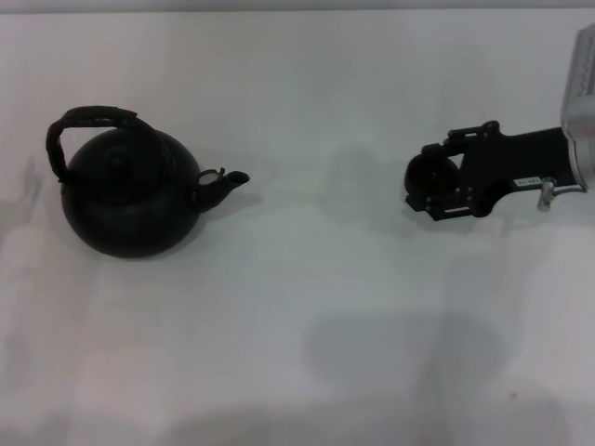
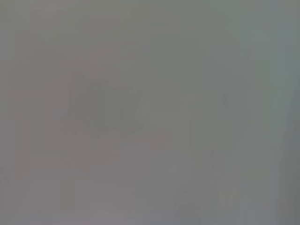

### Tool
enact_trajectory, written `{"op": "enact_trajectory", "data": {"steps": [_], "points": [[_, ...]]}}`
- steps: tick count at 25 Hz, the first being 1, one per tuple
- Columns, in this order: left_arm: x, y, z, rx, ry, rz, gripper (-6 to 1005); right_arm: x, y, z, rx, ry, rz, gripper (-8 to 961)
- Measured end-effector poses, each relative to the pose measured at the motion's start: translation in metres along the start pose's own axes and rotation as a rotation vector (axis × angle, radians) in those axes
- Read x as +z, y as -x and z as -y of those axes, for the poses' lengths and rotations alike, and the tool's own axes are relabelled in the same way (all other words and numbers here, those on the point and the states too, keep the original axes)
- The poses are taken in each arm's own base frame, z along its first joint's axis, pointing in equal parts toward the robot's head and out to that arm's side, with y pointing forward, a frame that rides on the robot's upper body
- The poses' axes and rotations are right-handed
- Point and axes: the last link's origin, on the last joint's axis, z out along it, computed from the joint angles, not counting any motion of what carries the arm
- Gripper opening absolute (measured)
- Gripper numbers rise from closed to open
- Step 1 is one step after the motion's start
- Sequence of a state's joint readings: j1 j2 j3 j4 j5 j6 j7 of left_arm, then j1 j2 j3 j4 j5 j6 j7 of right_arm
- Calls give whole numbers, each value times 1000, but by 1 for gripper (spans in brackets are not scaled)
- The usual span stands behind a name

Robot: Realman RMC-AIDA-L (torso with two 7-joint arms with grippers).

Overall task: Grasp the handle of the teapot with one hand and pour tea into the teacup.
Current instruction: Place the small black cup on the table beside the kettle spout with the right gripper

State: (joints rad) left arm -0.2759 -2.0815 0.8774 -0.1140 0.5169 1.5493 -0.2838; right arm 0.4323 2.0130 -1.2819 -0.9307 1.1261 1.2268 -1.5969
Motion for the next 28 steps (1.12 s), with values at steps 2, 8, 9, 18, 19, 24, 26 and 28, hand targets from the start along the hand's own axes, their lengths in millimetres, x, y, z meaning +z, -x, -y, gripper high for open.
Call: {"op": "enact_trajectory", "data": {"steps": [2, 8, 9, 18, 19, 24, 26, 28], "points": [[1, -1, 0, 2, 1, -3, 832, 3, 9, -1, -4, 19, 8, 733], [1, -1, 0, 1, 1, -3, 832, 21, 31, -11, -57, 84, 26, 733], [1, -1, 0, 1, 1, -3, 832, 25, 35, -13, -67, 89, 31, 733], [-1, -3, -2, 0, 14, -24, 831, 55, 48, -31, -169, 118, 9, 733], [-2, -3, -2, 0, 16, -22, 831, 58, 48, -34, -181, 122, 6, 733], [-3, -3, -2, 4, 19, -20, 831, 71, 46, -41, -233, 98, -8, 734], [-4, -3, -3, 4, 22, -20, 831, 73, 44, -42, -238, 91, -15, 734], [-4, -3, -3, 4, 23, -20, 831, 75, 43, -42, -239, 84, -21, 734]]}}
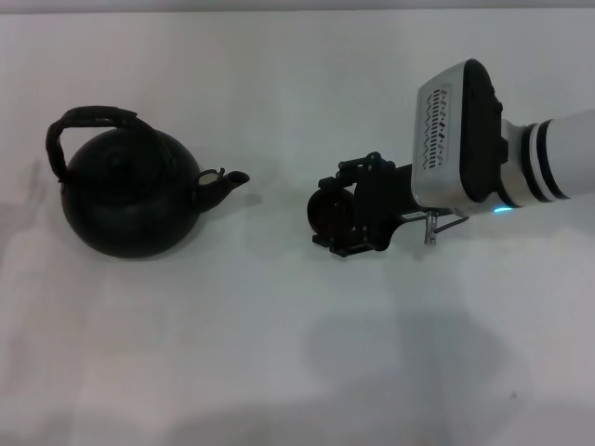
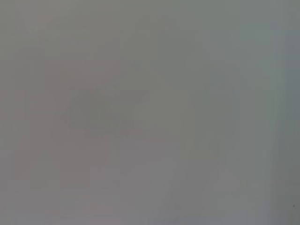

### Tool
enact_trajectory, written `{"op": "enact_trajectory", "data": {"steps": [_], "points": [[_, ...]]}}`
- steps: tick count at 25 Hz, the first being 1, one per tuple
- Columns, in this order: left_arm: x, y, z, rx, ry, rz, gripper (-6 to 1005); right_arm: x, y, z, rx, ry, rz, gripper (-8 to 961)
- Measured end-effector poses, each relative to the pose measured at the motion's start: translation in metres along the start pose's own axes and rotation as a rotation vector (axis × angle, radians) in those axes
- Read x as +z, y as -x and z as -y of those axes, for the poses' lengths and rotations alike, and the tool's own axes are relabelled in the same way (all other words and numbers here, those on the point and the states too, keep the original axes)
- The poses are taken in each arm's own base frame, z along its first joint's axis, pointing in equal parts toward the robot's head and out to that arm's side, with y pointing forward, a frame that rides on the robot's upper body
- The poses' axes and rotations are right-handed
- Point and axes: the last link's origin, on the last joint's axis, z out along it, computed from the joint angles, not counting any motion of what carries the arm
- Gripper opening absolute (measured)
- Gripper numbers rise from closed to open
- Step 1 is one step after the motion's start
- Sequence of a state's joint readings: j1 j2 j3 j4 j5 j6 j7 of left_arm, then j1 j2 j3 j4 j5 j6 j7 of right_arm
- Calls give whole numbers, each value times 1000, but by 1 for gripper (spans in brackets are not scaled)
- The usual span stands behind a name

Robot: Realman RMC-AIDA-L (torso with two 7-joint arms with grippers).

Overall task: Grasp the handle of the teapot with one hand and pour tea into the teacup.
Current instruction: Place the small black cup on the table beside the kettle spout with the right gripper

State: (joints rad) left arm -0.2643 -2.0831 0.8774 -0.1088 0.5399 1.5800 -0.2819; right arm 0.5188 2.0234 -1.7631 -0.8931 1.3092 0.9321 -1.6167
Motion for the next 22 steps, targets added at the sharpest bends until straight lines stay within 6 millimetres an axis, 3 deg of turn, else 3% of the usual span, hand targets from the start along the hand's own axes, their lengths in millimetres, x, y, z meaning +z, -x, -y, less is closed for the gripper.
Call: {"op": "enact_trajectory", "data": {"steps": [22], "points": [[0, 0, 0, 3, 1, -2, 830, 3, -15, 2, 51, -26, -22, 742]]}}
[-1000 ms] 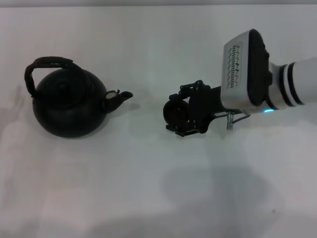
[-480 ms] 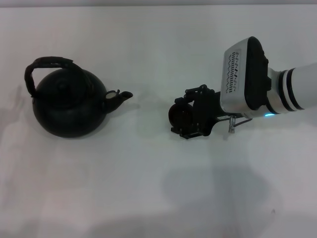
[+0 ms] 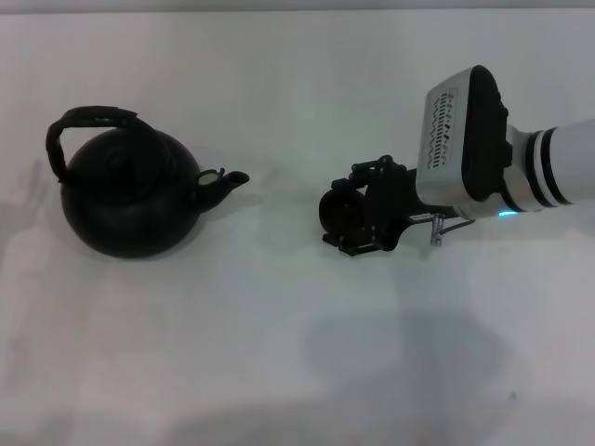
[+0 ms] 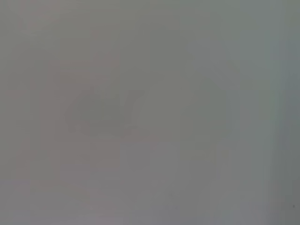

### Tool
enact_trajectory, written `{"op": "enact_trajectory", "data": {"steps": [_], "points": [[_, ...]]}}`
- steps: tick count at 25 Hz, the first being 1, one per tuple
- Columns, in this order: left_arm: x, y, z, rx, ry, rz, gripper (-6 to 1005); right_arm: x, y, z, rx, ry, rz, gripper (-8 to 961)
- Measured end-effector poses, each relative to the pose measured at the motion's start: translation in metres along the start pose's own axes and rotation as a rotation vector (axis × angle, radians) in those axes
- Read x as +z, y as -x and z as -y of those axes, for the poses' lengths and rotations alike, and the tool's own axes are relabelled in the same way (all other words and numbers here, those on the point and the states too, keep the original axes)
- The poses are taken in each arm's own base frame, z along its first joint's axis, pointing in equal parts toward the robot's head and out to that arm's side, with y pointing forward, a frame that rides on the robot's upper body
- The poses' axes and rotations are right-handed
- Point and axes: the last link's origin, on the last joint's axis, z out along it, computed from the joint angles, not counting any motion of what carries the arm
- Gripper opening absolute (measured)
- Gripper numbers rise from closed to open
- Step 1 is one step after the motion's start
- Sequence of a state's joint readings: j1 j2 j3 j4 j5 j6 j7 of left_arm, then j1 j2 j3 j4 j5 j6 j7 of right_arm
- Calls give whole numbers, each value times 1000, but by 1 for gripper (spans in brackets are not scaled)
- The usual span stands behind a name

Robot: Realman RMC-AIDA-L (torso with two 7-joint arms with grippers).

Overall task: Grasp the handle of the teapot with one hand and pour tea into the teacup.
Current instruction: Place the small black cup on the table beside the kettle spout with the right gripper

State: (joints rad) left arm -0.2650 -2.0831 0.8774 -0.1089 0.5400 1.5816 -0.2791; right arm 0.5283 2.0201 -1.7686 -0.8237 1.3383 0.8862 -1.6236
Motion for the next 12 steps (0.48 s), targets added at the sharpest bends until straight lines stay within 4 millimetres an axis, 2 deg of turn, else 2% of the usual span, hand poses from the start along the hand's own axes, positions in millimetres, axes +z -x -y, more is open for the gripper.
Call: {"op": "enact_trajectory", "data": {"steps": [12], "points": [[-2, 0, 0, 0, -3, 2, 833, -2, 1, 0, -9, 5, 13, 838]]}}
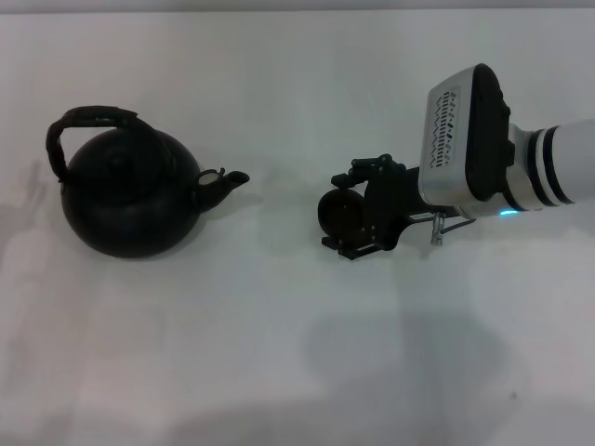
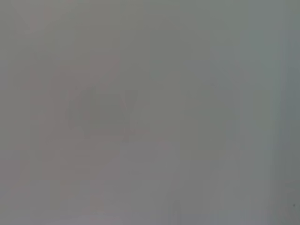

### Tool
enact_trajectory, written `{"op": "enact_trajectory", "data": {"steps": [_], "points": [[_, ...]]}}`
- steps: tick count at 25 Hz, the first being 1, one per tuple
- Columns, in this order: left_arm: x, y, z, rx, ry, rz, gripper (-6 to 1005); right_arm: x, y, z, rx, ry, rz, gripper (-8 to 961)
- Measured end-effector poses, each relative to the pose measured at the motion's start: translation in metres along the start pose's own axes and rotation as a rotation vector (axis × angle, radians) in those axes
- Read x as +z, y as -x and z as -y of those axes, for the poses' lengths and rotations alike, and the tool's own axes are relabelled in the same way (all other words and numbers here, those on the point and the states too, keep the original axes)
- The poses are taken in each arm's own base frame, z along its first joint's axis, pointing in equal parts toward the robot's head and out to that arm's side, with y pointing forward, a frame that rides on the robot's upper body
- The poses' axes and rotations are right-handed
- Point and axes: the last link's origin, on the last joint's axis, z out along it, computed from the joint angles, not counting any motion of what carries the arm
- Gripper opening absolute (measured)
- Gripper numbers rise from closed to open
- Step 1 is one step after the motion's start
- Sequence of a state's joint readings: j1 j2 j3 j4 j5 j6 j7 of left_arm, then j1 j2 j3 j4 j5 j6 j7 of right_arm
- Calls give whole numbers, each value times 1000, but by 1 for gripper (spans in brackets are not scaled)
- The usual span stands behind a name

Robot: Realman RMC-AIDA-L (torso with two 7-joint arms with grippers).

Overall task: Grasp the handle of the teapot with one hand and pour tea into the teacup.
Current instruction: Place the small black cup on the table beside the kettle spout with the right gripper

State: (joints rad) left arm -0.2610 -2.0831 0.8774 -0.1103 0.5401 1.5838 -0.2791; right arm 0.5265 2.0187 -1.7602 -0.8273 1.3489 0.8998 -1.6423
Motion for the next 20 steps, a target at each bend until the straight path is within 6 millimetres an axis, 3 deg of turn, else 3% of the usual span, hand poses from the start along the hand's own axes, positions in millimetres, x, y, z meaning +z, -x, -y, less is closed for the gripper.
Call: {"op": "enact_trajectory", "data": {"steps": [8, 20], "points": [[-3, 0, -1, 1, 14, 4, 832, -2, 3, 1, 17, 3, 23, 879], [-11, 0, -9, 7, 80, 5, 831, -23, 16, 13, 48, -13, 142, 879]]}}
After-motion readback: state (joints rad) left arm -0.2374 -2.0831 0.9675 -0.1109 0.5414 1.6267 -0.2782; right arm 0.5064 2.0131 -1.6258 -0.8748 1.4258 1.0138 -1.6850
